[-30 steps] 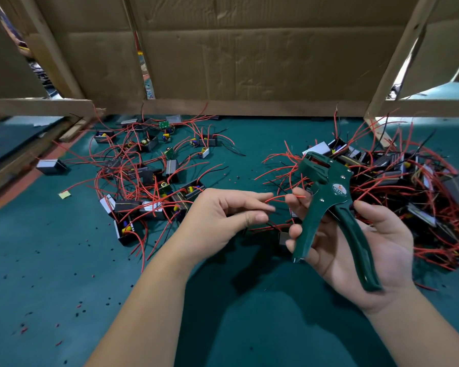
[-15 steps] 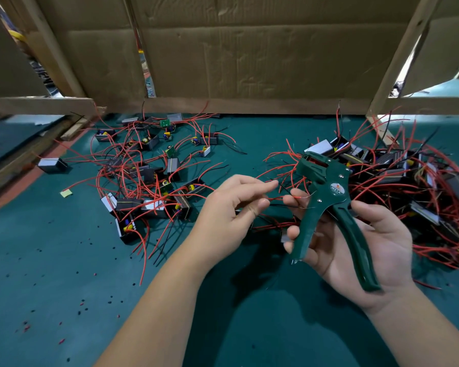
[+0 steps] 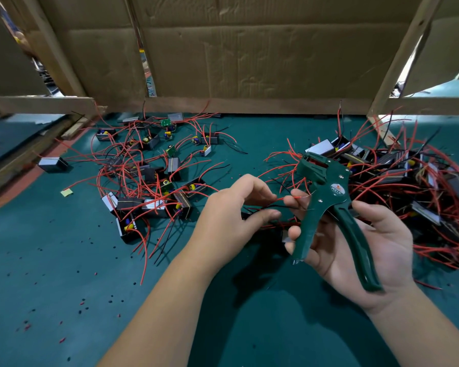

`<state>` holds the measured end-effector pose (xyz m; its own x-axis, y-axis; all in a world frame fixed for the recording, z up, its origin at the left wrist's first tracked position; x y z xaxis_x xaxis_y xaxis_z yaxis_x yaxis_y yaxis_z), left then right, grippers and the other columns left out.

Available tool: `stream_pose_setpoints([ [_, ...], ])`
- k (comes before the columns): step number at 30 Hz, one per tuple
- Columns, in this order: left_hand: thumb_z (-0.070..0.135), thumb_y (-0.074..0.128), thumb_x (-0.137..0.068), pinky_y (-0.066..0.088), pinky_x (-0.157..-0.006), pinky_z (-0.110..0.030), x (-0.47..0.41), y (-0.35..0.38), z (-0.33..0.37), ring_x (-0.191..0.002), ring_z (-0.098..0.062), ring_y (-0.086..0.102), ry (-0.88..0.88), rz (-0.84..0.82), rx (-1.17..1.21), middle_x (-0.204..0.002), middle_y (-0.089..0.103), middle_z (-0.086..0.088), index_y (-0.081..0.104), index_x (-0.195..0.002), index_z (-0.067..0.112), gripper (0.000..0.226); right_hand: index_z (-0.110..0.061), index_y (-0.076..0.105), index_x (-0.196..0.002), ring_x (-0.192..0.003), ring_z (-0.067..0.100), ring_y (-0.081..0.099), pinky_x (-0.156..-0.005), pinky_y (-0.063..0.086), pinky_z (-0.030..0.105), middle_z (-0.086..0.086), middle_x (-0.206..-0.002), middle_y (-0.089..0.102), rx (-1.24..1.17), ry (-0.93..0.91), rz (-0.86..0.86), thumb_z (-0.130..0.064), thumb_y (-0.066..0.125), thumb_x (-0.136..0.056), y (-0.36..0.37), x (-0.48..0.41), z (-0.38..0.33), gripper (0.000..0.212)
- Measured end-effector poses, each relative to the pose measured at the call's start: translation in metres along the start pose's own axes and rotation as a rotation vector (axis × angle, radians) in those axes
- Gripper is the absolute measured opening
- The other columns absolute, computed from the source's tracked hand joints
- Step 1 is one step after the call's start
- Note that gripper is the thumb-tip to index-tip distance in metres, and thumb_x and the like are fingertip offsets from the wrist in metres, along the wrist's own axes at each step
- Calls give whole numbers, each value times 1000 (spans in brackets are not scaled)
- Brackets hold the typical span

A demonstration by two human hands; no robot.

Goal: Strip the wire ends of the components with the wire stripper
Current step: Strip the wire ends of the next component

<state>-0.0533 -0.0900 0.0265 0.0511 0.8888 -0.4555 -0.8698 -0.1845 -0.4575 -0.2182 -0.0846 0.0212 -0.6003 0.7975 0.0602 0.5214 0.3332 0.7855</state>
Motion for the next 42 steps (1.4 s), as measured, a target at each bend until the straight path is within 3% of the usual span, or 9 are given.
stream_pose_setpoints([
  [5, 16, 68, -84, 47, -76, -16, -1, 4, 6, -79, 3, 60, 125, 35, -117, -81, 68, 13, 69, -88, 17, 4, 2, 63, -120, -78, 36, 68, -70, 58, 48, 19, -120, 63, -11, 26, -45, -30, 80, -57, -1, 0, 1, 72],
  [12, 30, 51, -88, 51, -83, -34, 0, 3, -2, -85, -11, 65, -181, -16, 183, -92, 72, 14, 50, -84, 23, 7, 5, 56, -127, -83, 42, 67, -77, 56, 55, 23, -121, 62, -111, 43, -126, -24, 75, -68, 0, -1, -3, 69],
  [19, 23, 53, -90, 42, -67, -18, 1, 5, 10, -67, -4, 51, -87, 61, 267, -70, 55, 16, 50, -81, 23, 10, 8, 47, -133, -91, 46, 63, -86, 50, 58, 25, -128, 56, -61, 133, -273, -24, 68, -79, 13, 1, 6, 66],
  [25, 19, 58, -87, 36, -56, -11, -4, -5, 9, -56, 1, 43, -157, 202, 493, -60, 51, 16, 55, -75, 19, 12, 3, 52, -129, -85, 46, 63, -79, 51, 56, 27, -109, 62, 135, 201, -272, -28, 73, -74, 9, 1, 18, 67],
  [30, 22, 60, -89, 38, -67, -26, -5, -15, 9, -72, -18, 46, -114, 222, 433, -81, 58, -26, 69, -84, 30, 13, 3, 54, -125, -82, 46, 62, -78, 49, 57, 26, -95, 60, 165, 172, -272, -25, 72, -75, 7, 2, 16, 60],
  [34, 25, 64, -86, 39, -65, -26, -5, -22, 8, -66, -15, 46, -65, 245, 304, -76, 62, -14, 72, -83, 39, 17, 2, 58, -116, -78, 47, 62, -72, 50, 54, 28, -91, 59, 196, 153, -257, -22, 76, -73, 7, 3, 17, 53],
  [36, 26, 65, -86, 37, -64, -28, -6, -25, 7, -65, -16, 44, -35, 250, 210, -77, 61, -15, 70, -83, 41, 16, 5, 55, -121, -88, 46, 63, -77, 53, 48, 25, -101, 62, 131, 190, -249, 1, 60, -83, 12, -3, 14, 38],
  [39, 23, 64, -86, 32, -61, -21, -7, -29, 8, -60, -4, 38, 5, 246, 120, -69, 51, -9, 67, -88, 40, 17, 10, 43, -133, -120, 37, 53, -103, 42, 39, 23, -130, 57, 7, 158, -293, 32, -8, -74, 16, -3, 6, 81],
  [42, 22, 64, -86, 29, -62, -19, -5, -29, 9, -60, -1, 39, 34, 218, 51, -67, 42, 9, 67, -89, 38, 16, 5, 58, -116, -87, 49, 62, -75, 53, 52, 31, -100, 61, 159, 154, -272, -8, 63, -85, 17, 3, 18, 33],
])
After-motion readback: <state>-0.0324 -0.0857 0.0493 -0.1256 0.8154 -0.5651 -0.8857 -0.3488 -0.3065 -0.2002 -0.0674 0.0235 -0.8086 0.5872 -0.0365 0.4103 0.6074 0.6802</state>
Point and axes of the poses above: each hand's wrist, its own x-axis away from the middle knuckle, its own y-axis out of the palm, z = x × y, the point moved 4 cm from there along -x, towards the middle knuckle
